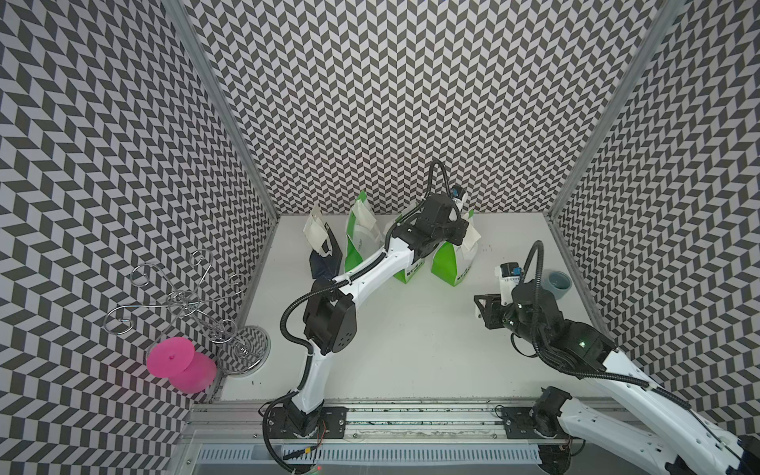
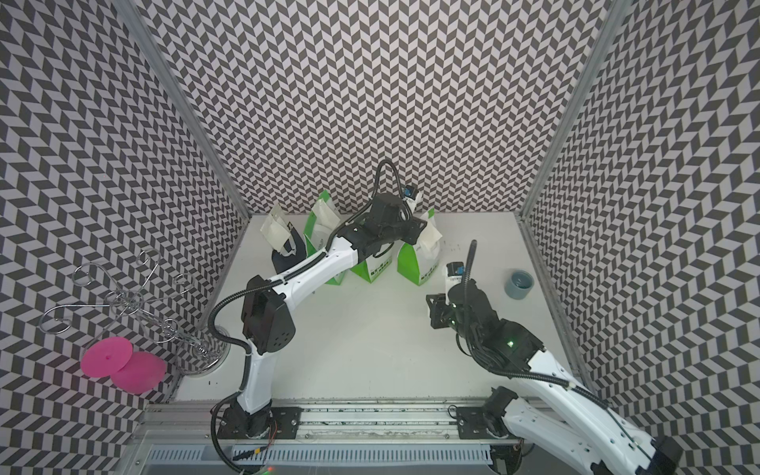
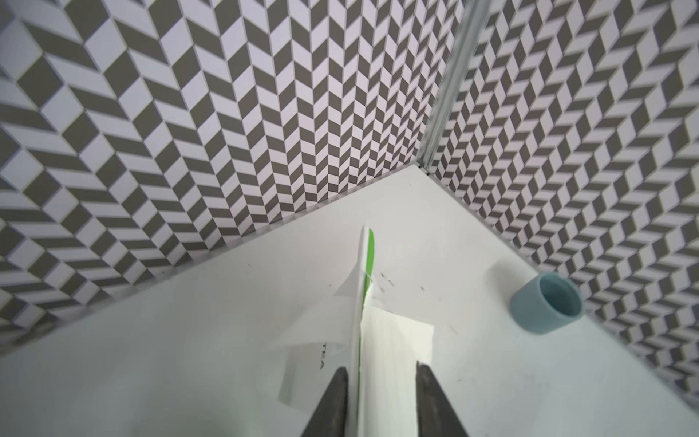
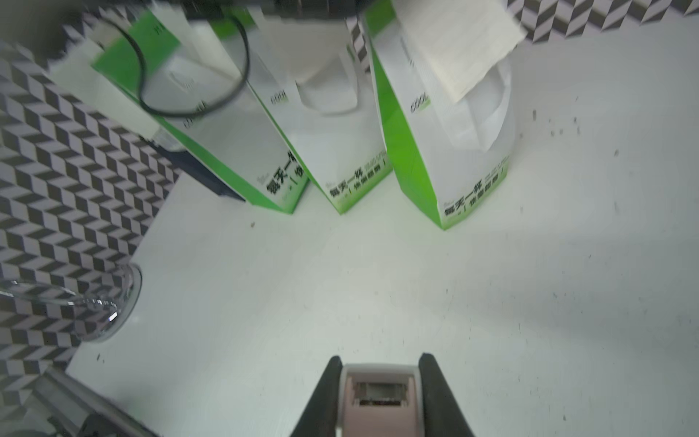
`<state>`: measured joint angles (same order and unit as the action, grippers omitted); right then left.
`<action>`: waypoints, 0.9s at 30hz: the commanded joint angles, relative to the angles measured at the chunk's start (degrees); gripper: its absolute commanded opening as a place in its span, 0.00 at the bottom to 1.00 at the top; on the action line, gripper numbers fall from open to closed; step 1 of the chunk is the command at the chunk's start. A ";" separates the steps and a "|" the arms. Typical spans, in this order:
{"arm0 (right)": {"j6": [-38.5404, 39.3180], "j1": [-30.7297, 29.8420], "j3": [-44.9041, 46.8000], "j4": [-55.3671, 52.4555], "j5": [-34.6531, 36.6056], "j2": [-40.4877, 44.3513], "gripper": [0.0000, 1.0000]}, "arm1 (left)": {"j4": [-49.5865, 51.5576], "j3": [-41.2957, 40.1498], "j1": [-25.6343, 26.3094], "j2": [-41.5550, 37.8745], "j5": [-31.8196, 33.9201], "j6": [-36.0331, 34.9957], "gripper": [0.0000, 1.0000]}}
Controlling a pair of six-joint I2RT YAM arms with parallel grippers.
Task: Staple the receipts to the bags
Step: Place the takeout bag at the center of the board, then place the stapler at the center of the board.
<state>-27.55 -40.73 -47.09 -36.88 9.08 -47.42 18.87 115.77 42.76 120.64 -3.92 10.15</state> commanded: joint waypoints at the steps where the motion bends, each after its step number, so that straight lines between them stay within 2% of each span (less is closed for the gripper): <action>1: -2.17 0.12 1.43 -2.36 -6.27 -1.94 0.07 | -0.77 2.28 0.20 -1.53 -2.21 0.17 0.55; 5: -3.00 0.12 4.80 1.87 -8.03 -7.24 0.07 | 0.57 5.43 -0.20 -5.55 -2.25 0.42 0.68; 8: -3.75 0.30 6.25 6.08 -9.44 -13.90 0.07 | 0.83 3.01 0.06 -13.48 -1.79 0.05 0.85; 10: -3.31 0.39 6.53 8.98 -10.55 -19.61 0.07 | -2.30 -5.08 0.64 -22.13 -0.69 0.03 0.91; 13: -1.10 0.37 4.42 10.29 -10.39 -30.45 0.07 | -10.23 -23.01 2.52 -37.71 2.59 0.17 0.95; 16: -0.75 0.38 4.20 13.62 -9.08 -35.93 0.10 | -12.67 -37.89 4.19 -50.40 7.78 1.83 0.96; 19: -0.84 0.39 3.61 15.79 -8.57 -37.79 0.24 | -11.20 -49.66 4.52 -61.55 12.71 4.11 0.96; 20: -1.04 0.36 3.50 16.22 -8.29 -38.05 0.35 | -11.03 -54.03 4.52 -65.63 14.52 5.00 0.96; 21: -0.97 0.38 3.33 16.74 -7.93 -37.94 0.51 | -11.43 -58.83 4.49 -69.62 15.22 5.10 0.96; 23: -0.75 0.39 3.16 17.28 -6.16 -36.65 0.67 | -11.50 -66.37 4.49 -76.47 16.21 4.15 0.96; 27: -0.57 0.30 4.28 19.86 -1.86 -28.79 0.80 | -13.10 -78.21 4.51 -88.79 18.33 2.19 0.97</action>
<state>-28.32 -40.62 -42.57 -22.17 2.76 -82.52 6.72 41.82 47.24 37.56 10.24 12.82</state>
